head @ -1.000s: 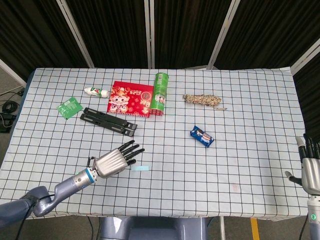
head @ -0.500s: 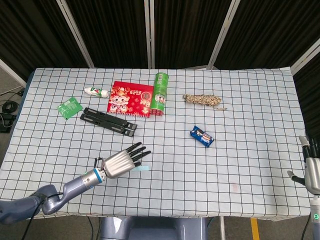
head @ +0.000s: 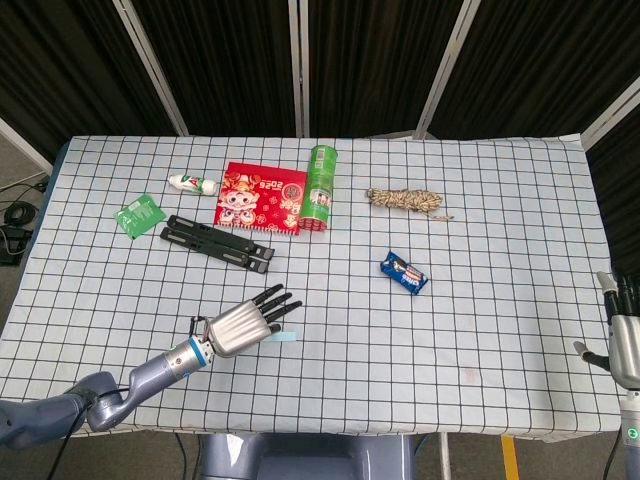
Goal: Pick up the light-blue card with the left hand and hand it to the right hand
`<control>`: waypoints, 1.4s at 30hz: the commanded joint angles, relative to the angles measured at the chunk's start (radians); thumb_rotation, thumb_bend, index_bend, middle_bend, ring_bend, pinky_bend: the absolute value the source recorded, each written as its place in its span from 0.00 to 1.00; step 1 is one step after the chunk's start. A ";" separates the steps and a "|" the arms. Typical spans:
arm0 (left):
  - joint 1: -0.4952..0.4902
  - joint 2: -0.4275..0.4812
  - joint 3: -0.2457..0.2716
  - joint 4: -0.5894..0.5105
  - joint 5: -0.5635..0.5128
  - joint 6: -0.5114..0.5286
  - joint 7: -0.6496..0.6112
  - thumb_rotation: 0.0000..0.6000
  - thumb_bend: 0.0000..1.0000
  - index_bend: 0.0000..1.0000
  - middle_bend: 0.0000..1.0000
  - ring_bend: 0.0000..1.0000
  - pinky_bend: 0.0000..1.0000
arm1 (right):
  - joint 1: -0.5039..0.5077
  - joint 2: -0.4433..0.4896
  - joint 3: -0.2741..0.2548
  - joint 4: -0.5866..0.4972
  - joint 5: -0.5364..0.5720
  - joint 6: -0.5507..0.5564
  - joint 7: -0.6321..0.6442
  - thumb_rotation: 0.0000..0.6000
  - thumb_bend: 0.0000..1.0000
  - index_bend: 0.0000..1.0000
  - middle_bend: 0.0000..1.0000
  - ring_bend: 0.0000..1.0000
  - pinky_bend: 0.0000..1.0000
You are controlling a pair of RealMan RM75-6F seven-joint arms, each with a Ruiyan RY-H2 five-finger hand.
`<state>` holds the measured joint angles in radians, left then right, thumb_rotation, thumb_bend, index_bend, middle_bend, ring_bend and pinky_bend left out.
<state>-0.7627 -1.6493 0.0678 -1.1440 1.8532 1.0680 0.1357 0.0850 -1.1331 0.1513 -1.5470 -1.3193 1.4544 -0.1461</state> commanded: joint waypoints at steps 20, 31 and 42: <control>-0.137 0.130 -0.289 -0.385 -0.285 -0.114 0.120 1.00 0.58 0.85 0.00 0.00 0.00 | 0.246 0.093 0.026 -0.081 -0.060 -0.419 0.336 1.00 0.00 0.23 0.00 0.00 0.00; -0.252 0.064 -0.428 -0.450 -0.553 -0.186 0.354 1.00 0.58 0.85 0.00 0.00 0.00 | 0.435 -0.024 0.106 -0.176 0.114 -0.572 0.250 1.00 0.00 0.34 0.00 0.00 0.00; -0.321 -0.017 -0.451 -0.409 -0.683 -0.145 0.454 1.00 0.58 0.85 0.00 0.00 0.00 | 0.514 -0.137 0.138 -0.240 0.342 -0.527 0.093 1.00 0.07 0.40 0.00 0.00 0.00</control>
<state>-1.0749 -1.6546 -0.3788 -1.5636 1.1809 0.9140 0.5861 0.5799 -1.2468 0.2801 -1.7718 -1.0099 0.9152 -0.0272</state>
